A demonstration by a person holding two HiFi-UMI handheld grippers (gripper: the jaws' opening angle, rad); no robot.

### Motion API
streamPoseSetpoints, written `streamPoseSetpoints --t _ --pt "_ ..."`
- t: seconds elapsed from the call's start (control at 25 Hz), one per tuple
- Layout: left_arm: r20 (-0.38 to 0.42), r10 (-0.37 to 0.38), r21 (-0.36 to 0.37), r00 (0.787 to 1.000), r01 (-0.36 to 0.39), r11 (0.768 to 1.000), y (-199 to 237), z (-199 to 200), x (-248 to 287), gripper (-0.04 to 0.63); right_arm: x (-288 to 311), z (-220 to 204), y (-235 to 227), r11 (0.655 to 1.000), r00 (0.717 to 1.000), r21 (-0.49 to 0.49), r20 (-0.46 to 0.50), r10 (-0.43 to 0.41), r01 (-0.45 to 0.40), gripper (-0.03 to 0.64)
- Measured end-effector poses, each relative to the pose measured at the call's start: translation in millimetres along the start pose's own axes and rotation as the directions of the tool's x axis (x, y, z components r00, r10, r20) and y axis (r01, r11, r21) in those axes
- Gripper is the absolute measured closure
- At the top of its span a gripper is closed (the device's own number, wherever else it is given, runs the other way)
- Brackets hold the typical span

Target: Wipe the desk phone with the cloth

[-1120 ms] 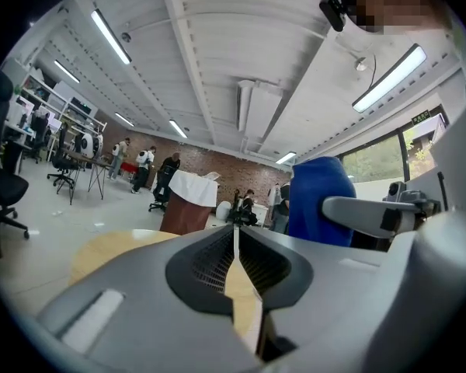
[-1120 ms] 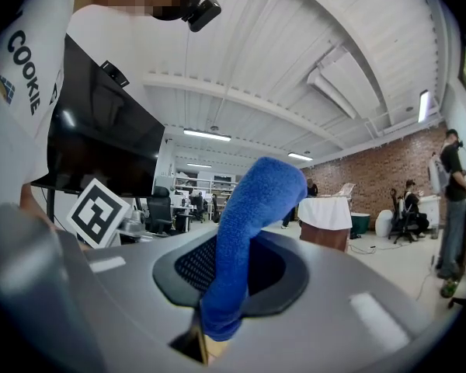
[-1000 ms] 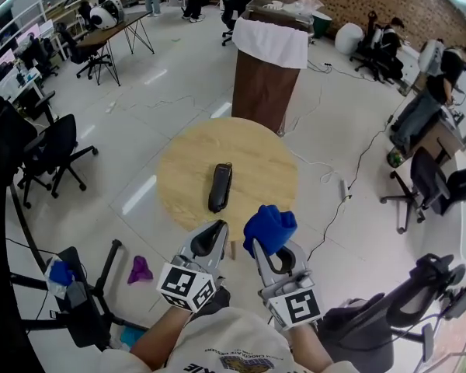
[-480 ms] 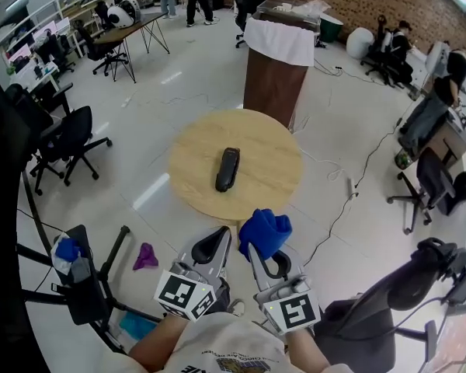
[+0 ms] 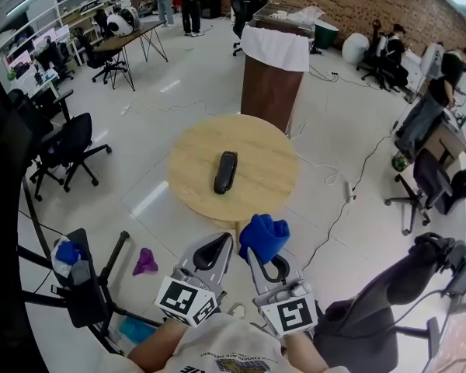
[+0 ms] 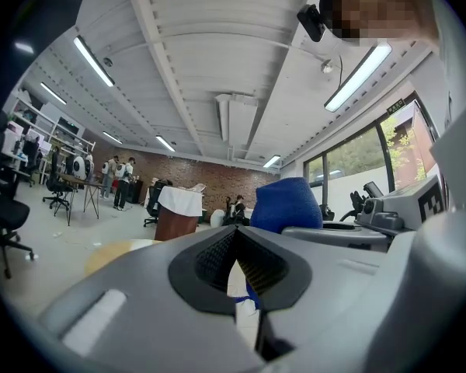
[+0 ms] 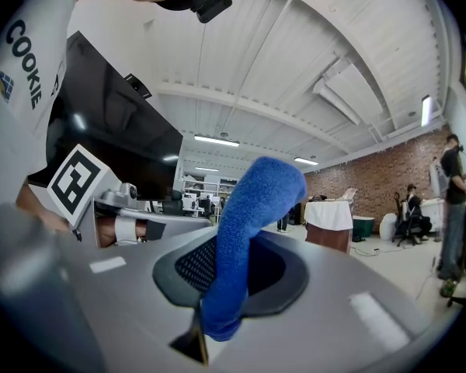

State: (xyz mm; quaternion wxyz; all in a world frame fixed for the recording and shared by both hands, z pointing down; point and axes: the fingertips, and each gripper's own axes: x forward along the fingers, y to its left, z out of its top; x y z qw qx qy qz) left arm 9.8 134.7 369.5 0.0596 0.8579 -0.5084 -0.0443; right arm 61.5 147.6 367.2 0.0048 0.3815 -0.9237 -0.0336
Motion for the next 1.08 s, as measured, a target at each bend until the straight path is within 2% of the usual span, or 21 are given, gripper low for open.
streamPoseSetpoints --t 0.2,1.08 --pt "0.008 0.015 -0.005 1.0 -0.015 1.0 3.6 1.3 -5.6 0.595 -1.4 -12.6 -3.5 1.0 0.999 -0.002 -0.047 -0.024 0.024 0.555" --pt "0.022 0.031 -0.009 0.999 -0.031 0.999 13.0 -12.6 -11.9 0.595 7.1 -18.8 8.4 1.0 0.999 -0.023 -0.045 -0.003 0.002 0.555"
